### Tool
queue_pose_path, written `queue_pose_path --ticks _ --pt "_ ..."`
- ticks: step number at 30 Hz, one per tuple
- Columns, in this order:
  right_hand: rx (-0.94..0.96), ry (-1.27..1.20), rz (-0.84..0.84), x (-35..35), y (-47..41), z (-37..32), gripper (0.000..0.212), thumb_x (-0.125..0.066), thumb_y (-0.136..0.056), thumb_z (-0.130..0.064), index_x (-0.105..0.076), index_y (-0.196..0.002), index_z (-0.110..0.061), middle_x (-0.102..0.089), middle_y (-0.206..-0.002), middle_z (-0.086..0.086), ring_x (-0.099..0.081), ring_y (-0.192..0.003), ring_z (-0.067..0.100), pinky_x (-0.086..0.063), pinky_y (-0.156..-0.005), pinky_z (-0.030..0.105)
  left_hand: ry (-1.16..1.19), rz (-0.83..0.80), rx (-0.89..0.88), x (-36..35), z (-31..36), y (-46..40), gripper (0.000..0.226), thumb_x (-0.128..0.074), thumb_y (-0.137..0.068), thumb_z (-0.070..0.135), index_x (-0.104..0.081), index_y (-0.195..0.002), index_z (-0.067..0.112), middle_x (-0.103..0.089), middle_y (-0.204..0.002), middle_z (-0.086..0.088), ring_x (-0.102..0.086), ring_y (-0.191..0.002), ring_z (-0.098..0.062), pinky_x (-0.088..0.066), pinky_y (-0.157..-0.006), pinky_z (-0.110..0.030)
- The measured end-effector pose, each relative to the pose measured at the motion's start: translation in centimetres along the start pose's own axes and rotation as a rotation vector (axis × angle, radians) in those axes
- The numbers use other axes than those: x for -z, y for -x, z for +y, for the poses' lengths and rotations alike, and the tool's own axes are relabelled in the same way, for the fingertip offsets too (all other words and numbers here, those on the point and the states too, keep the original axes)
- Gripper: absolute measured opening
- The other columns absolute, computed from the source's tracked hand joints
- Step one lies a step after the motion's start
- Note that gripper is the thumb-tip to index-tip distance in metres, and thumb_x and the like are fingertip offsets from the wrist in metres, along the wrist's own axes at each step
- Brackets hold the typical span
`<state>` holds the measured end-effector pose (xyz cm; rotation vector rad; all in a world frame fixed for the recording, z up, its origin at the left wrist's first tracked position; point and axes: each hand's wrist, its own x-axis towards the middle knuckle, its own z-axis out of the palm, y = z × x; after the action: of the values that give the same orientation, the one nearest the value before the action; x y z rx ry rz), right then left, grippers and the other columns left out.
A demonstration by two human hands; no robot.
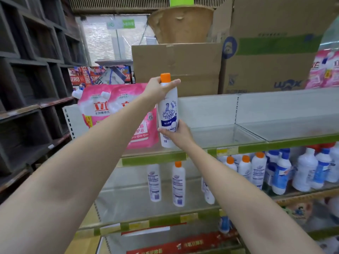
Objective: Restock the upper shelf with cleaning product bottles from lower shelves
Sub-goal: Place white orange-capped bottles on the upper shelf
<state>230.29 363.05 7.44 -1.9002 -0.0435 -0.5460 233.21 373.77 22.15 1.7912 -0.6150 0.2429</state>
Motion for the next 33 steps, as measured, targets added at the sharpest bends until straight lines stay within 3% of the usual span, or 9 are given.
queue_pose_path --ticks 3,7,9,11,14,17,20,22,33 --pt "-0.038 0.021 0.002 0.5 -2.5 1.3 0.061 -0.087 -0.065 -0.053 -0.065 -0.114 -0.024 -0.074 -0.107 -0.01 -0.068 -0.098 0.01 -0.057 -0.087 0.033 -0.118 -0.049 0.018 -0.7 -0.6 -2.1 0.042 -0.073 -0.084 0.052 -0.054 -0.091 0.015 -0.059 -0.084 -0.004 -0.06 -0.075 -0.019 -0.051 -0.07 -0.032" --pt "-0.059 0.05 -0.109 0.6 -5.1 4.5 0.066 -0.083 -0.052 -0.061 -0.07 -0.107 -0.026 -0.076 -0.098 -0.011 -0.071 -0.094 0.011 -0.059 -0.089 0.041 -0.334 -0.031 0.008 -2.1 -3.3 -3.8 0.033 -0.072 -0.087 0.045 -0.055 -0.084 0.017 -0.055 -0.075 0.0 -0.055 -0.068 -0.018 -0.045 -0.058 -0.025" --pt "-0.066 0.041 -0.171 1.1 -5.7 4.6 0.053 -0.088 -0.064 -0.046 -0.071 -0.109 -0.024 -0.076 -0.103 -0.007 -0.071 -0.098 0.015 -0.058 -0.092 0.042 -0.476 0.01 -0.007 -2.7 -4.6 -4.6 0.029 -0.07 -0.089 0.041 -0.055 -0.093 0.016 -0.061 -0.088 -0.003 -0.06 -0.081 -0.021 -0.049 -0.066 -0.03" --pt "-0.081 0.028 -0.267 1.9 -6.6 4.5 0.037 -0.084 -0.08 -0.029 -0.067 -0.112 -0.021 -0.074 -0.104 -0.005 -0.068 -0.095 0.016 -0.056 -0.079 0.032 -0.53 0.039 -0.003 -3.1 -5.4 -5.5 0.033 -0.07 -0.089 0.04 -0.052 -0.104 0.016 -0.062 -0.1 -0.005 -0.062 -0.095 -0.026 -0.055 -0.078 -0.038" --pt "-0.144 0.046 -0.351 2.6 -8.3 4.6 0.032 -0.079 -0.087 -0.026 -0.059 -0.111 -0.024 -0.066 -0.096 -0.011 -0.061 -0.085 0.005 -0.045 -0.062 0.022 -0.55 0.075 0.056 -3.7 -5.6 -6.5 0.047 -0.071 -0.089 0.04 -0.043 -0.114 0.011 -0.058 -0.104 -0.009 -0.061 -0.094 -0.029 -0.054 -0.075 -0.04" --pt "-0.147 0.065 -0.252 1.6 -9.6 5.5 0.053 -0.086 -0.078 -0.032 -0.058 -0.119 -0.016 -0.069 -0.114 -0.002 -0.066 -0.106 0.02 -0.052 -0.082 0.03 -0.596 0.068 0.039 -4.0 -6.3 -7.3 0.051 -0.07 -0.091 0.037 -0.037 -0.117 0.009 -0.06 -0.107 -0.015 -0.061 -0.093 -0.032 -0.054 -0.075 -0.043" --pt "-0.133 0.129 -0.161 0.6 -10.4 6.6 0.069 -0.087 -0.075 -0.036 -0.051 -0.127 -0.011 -0.066 -0.124 0.004 -0.062 -0.115 0.027 -0.048 -0.085 0.031 -0.588 0.062 0.003 -3.9 -7.4 -7.8 0.045 -0.069 -0.092 0.034 -0.035 -0.113 0.013 -0.062 -0.102 -0.014 -0.063 -0.089 -0.032 -0.051 -0.065 -0.038" --pt "-0.134 0.163 -0.159 0.4 -10.8 6.9 0.07 -0.086 -0.077 -0.04 -0.048 -0.128 -0.01 -0.065 -0.127 0.006 -0.06 -0.117 0.029 -0.047 -0.083 0.031 -0.578 0.071 0.006 -3.9 -7.8 -8.2 0.042 -0.068 -0.093 0.033 -0.033 -0.109 0.016 -0.062 -0.099 -0.014 -0.063 -0.085 -0.031 -0.049 -0.057 -0.034" --pt "-0.169 0.206 -0.183 -0.2 -12.7 7.5 0.072 -0.082 -0.079 -0.046 -0.042 -0.128 -0.01 -0.06 -0.131 0.01 -0.059 -0.117 0.031 -0.052 -0.09 0.039 -0.539 0.095 -0.005 -4.6 -9.1 -9.2 0.046 -0.063 -0.097 0.029 -0.037 -0.127 0.007 -0.058 -0.104 -0.011 -0.058 -0.086 -0.026 -0.051 -0.068 -0.037"
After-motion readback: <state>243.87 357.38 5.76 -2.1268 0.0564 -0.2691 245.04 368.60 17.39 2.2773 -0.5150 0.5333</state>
